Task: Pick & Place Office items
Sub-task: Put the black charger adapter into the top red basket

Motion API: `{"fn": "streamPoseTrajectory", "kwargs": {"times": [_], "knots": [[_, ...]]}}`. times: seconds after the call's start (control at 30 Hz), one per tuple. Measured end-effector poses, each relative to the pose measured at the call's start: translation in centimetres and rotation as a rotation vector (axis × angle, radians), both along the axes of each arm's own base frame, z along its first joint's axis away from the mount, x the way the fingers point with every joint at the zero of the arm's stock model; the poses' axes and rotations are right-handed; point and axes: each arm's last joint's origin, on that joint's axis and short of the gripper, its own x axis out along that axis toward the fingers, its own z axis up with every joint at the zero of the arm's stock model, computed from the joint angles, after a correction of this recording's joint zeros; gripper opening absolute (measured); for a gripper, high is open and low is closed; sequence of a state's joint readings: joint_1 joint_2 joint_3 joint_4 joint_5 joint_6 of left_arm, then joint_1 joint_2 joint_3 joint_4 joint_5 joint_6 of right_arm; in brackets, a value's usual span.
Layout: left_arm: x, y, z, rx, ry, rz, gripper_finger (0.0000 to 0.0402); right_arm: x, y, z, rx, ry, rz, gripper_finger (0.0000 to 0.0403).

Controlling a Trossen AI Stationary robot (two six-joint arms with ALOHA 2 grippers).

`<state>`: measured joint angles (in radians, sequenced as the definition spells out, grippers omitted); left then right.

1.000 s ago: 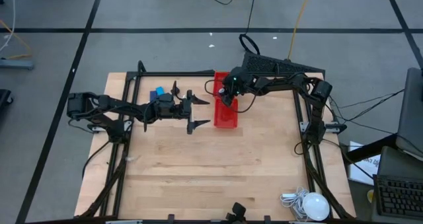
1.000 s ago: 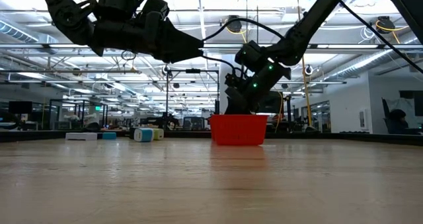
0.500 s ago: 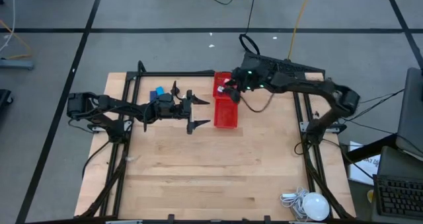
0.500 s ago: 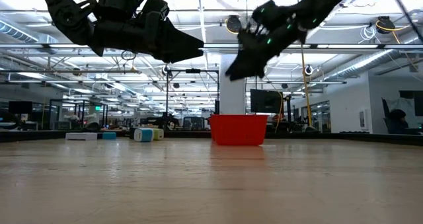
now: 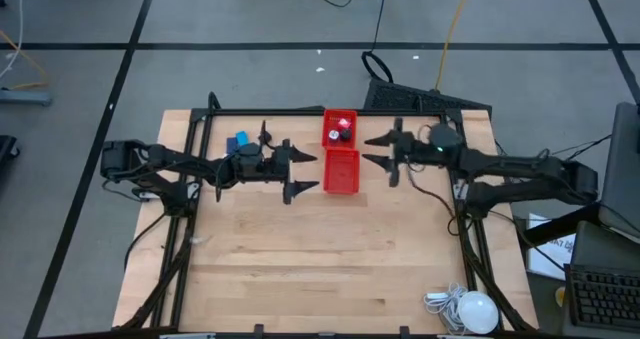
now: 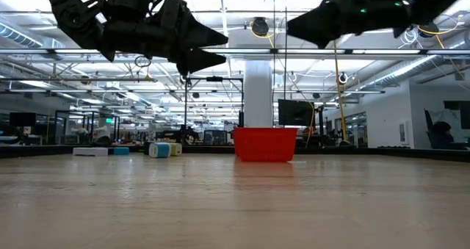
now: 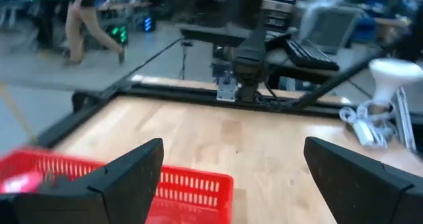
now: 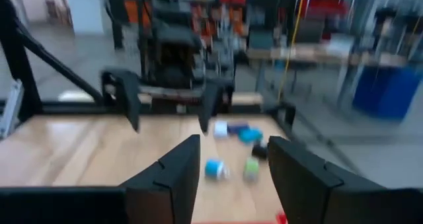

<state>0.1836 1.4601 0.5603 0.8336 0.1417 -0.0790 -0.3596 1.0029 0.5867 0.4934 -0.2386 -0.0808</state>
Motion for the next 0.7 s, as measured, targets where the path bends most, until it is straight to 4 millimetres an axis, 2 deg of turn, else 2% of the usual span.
{"fn": "streamPoseTrajectory", "kwargs": {"times": [0.13,0.27,0.4,0.57,0.7], "knots": [[0.0,1.0,0.2,-0.1,0.148,0.216,0.0365,-1.5,0.5,-1.0,-0.055,-0.072,-0.006,0.0164],[-0.3,3.3,1.2,-0.056,0.409,0.552,0.0365,-2.2,0.4,-0.6,-0.071,-0.094,-0.028,0.0164],[-1.7,5.8,1.9,-0.012,0.618,0.84,0.0365,-2.4,0.1,-0.7,-0.069,-0.082,-0.046,0.0164],[-4.2,8.5,0.4,-0.09,0.792,0.872,0.0365,-2.4,-0.4,-1.0,-0.063,-0.06,-0.064,0.0164],[-6.4,10.6,-1.3,-0.176,0.842,0.9,0.0365,-2.2,-0.6,-1.3,-0.058,-0.048,-0.07,0.0164]]}}
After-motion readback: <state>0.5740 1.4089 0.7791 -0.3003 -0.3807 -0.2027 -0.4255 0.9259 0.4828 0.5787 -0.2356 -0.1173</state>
